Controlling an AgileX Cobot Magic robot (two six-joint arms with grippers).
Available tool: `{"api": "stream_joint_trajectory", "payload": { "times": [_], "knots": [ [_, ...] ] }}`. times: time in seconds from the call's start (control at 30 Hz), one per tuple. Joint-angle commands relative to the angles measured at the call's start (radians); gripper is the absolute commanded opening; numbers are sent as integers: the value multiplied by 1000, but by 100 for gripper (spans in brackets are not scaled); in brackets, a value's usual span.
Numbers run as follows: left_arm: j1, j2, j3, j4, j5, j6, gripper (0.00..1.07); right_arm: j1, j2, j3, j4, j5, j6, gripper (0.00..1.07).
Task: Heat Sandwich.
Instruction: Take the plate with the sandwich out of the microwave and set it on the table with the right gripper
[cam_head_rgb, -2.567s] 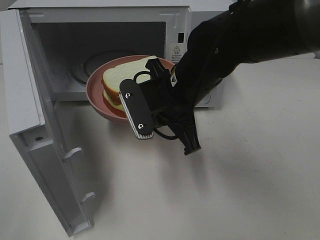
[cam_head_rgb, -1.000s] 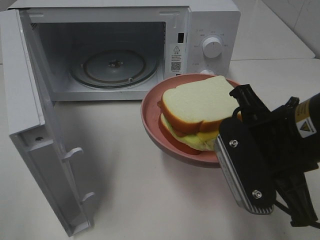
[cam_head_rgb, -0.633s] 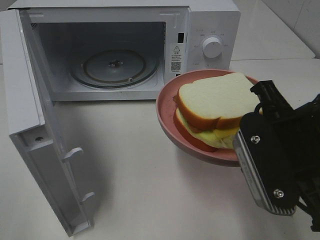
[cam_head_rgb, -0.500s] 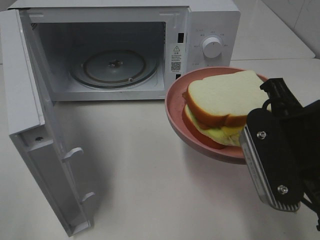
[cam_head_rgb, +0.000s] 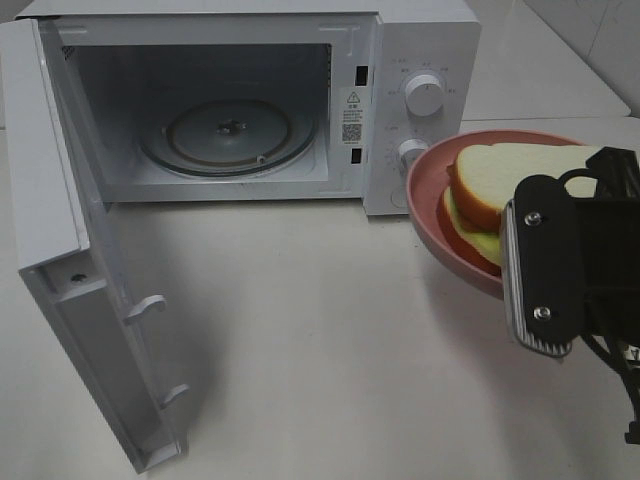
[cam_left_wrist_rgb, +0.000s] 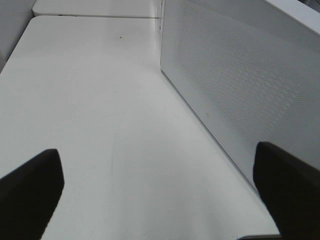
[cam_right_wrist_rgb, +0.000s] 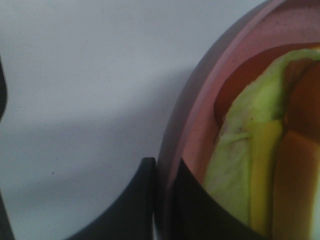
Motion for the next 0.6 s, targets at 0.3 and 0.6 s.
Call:
{"api": "stream_joint_trajectory", "payload": {
  "times": [0.3,0.6],
  "knots": [
    [1,-21,4,-3,-8,-5,98,4,-7,0,-157,153,388,3],
    [1,-21,4,-3,-8,-5,98,4,-7,0,-183,245,647,3]
  ]
}}
